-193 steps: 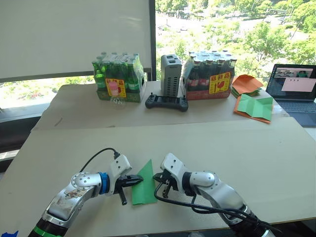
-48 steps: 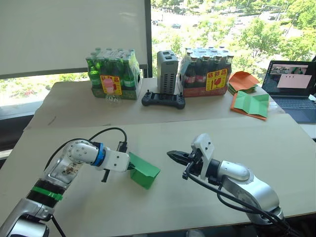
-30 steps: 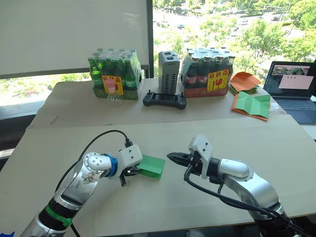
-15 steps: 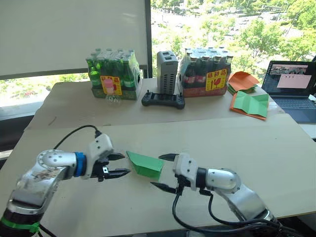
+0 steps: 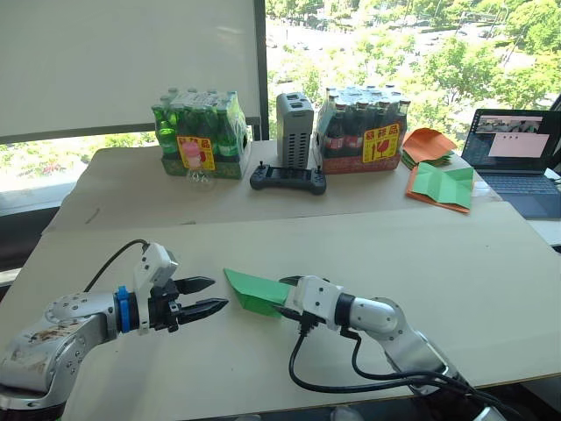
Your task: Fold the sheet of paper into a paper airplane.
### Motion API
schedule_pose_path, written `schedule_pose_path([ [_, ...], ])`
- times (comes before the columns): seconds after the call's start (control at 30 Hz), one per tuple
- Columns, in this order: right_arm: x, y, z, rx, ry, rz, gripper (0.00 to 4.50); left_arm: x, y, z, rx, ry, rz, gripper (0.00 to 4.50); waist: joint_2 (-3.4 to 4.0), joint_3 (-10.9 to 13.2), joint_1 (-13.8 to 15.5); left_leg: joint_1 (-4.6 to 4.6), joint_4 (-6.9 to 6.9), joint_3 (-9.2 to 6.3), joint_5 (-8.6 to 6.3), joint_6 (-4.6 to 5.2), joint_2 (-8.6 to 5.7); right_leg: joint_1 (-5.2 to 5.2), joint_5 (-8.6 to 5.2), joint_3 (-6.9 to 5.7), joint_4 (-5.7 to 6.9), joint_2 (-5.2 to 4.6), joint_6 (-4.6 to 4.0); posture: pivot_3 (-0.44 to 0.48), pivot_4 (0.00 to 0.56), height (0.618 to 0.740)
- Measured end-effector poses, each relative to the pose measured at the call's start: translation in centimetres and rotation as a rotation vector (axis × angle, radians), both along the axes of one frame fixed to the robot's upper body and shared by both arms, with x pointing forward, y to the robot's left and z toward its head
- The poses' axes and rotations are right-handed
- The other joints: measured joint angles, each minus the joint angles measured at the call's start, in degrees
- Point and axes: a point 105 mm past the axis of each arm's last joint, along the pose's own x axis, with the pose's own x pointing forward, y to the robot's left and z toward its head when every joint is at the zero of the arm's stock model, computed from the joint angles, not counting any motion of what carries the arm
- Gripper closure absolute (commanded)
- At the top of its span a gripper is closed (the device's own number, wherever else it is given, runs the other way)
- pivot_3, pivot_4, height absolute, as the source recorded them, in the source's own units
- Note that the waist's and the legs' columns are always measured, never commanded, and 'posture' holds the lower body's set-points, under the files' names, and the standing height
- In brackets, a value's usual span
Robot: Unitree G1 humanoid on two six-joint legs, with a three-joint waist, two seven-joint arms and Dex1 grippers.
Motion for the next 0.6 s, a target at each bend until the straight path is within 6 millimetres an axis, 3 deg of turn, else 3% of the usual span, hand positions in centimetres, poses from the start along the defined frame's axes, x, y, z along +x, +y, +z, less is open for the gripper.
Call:
schedule_pose_path([
  [0.17, 1.5, 1.6, -0.7, 0.006, -0.005, 0.003, 4.46, -0.7, 1.0, 1.0, -0.014, -0.038, 0.105, 1.35, 0.00, 0.00, -0.31, 0.20, -0.23, 0.41, -0.05, 0.03, 0.09, -0.05, 0.00, 0.36, -0.03, 0.12, 0.00, 0.000, 0.150, 0.719],
  [0.4, 1.4, 2.5, -0.1, 0.018, -0.022, 0.072, 4.46, -1.2, 0.9, 1.0, -0.032, -0.026, 0.159, 1.35, -0.01, 0.00, -0.07, 0.36, -0.37, 0.65, -0.07, 0.05, 0.19, -0.04, 0.00, 0.49, -0.11, 0.23, -0.02, 0.000, 0.150, 0.719],
  [0.6, -1.5, 2.1, 0.9, -0.001, -0.091, 0.313, 4.46, 0.3, 1.8, 1.4, -0.091, -0.027, 0.165, 1.35, -0.01, 0.00, -0.14, 0.38, -0.41, 0.72, -0.09, 0.07, 0.19, -0.03, 0.00, 0.51, -0.20, 0.24, -0.01, 0.000, 0.150, 0.719],
])
